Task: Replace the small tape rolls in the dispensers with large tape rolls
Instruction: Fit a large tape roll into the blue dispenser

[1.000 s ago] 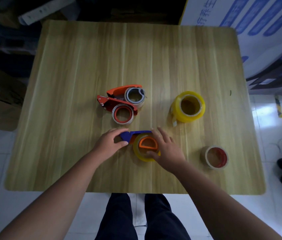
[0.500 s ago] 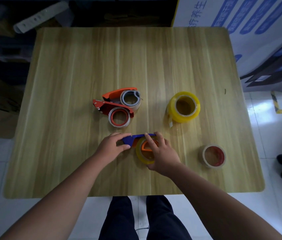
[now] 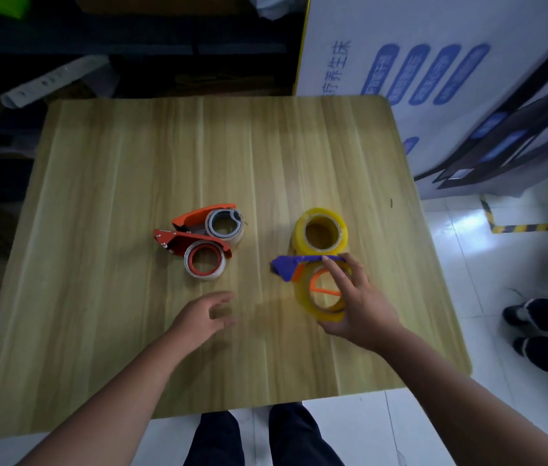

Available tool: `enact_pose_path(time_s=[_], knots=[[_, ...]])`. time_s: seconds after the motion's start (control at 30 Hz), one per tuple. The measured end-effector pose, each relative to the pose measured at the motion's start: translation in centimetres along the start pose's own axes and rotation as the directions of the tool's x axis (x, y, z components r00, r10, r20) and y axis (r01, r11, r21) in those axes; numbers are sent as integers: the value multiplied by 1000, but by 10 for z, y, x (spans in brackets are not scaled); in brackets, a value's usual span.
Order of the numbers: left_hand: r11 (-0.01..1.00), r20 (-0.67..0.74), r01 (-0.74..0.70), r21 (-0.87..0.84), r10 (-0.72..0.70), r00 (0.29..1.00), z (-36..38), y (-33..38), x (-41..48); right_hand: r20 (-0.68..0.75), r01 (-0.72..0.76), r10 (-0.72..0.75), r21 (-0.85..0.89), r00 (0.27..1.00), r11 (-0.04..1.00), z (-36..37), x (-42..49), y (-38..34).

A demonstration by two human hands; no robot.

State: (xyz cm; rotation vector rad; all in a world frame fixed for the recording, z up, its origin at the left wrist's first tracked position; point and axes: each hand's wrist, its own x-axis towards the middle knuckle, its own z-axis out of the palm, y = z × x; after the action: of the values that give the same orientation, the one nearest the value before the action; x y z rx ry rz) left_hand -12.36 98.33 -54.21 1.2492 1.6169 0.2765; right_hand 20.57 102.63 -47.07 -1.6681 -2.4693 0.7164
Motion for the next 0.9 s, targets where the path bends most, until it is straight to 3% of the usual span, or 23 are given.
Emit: enact_pose_path(time_s=[0.13,0.27,0.53,0.73,0.9], knots=[[992,26,-13,124,10,1000,0,-1,2,-216,-117,119,22,969,993,-54,-1,47],[974,-44,-42,223,53,998,5,-9,9,-239,-285,278,8,930,959,-83,16,99],[885,-20,-53,463,70,997,27,-23,21,43,-325,327,-44,944,945,-35,76,176],[894,-23,-44,445,61,998,26,-22,19,71,-317,315,28,946,948,-23,88,188],[912,-47,-20,411,43,998,28,-12,16,159,-340,344,-51,925,939,-32,89,181]])
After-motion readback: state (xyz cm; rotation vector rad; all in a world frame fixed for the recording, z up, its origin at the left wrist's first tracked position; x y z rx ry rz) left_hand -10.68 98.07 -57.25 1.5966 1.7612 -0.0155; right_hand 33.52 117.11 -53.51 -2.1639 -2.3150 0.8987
